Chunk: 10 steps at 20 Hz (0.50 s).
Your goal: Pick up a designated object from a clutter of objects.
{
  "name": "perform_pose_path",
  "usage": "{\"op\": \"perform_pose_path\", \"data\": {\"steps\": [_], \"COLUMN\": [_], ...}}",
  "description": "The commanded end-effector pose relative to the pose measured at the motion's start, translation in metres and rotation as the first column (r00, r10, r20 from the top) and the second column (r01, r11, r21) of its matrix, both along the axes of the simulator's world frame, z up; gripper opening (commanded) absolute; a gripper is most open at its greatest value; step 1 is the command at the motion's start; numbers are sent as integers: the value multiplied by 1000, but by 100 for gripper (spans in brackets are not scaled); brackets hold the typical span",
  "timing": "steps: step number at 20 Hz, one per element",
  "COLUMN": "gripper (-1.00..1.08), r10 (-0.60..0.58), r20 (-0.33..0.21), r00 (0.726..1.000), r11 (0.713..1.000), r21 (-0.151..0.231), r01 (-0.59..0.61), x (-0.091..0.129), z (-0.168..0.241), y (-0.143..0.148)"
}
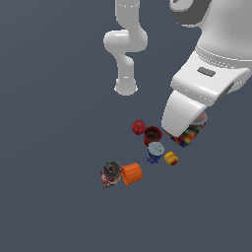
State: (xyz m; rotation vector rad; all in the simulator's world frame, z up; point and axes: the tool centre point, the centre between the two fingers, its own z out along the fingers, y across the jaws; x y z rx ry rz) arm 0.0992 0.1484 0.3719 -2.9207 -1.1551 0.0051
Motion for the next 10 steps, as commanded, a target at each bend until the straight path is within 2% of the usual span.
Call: {"op": "perform_pose_path", "data": {"steps": [1, 10], "gripper": [-100, -100], "r10": [0, 0], "r20": [4, 4], "r00": [1000, 1000], "r11": [1000, 1000], "r21": [1, 1], "r01": [0, 0], "x": [7, 26], "z": [12, 41], "y": [7, 27]}}
